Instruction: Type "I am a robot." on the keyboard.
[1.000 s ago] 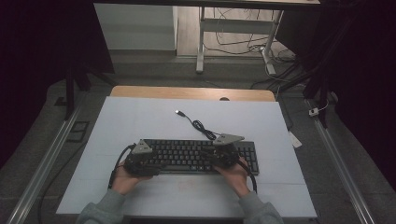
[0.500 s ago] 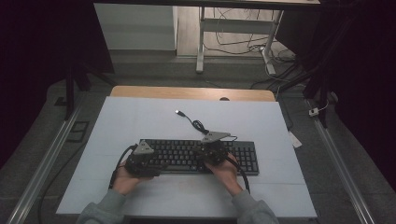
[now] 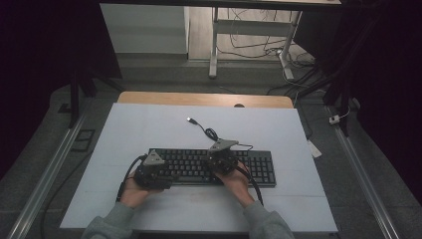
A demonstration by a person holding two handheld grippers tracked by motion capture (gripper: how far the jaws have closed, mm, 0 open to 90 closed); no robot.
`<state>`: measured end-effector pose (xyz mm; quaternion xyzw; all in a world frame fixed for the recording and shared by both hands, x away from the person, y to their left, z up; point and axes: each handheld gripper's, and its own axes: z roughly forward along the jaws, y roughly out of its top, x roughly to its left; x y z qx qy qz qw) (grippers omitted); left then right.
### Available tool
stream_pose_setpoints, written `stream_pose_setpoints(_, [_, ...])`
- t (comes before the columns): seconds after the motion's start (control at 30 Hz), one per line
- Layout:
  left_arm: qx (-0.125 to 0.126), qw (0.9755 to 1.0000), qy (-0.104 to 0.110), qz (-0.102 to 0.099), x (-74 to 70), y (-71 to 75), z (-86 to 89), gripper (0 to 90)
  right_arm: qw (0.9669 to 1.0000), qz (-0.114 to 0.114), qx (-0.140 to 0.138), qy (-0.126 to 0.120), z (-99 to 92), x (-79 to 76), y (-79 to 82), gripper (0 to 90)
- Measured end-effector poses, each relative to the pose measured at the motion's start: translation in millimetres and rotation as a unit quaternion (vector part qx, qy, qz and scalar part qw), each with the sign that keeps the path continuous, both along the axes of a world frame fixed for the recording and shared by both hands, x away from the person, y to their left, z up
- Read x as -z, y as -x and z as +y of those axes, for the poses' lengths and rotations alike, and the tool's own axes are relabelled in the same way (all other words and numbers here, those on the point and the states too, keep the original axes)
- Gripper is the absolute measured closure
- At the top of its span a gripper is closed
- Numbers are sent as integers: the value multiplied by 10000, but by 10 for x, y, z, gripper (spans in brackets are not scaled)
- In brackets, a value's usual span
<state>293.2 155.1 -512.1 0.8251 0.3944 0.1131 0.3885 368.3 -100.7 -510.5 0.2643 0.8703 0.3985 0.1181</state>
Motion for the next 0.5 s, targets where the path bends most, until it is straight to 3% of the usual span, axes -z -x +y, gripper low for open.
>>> stream_pose_setpoints(0.5, [9,10000,-41,19,10,-3,-5,337,9998,117,89,95,55,68,-47,897])
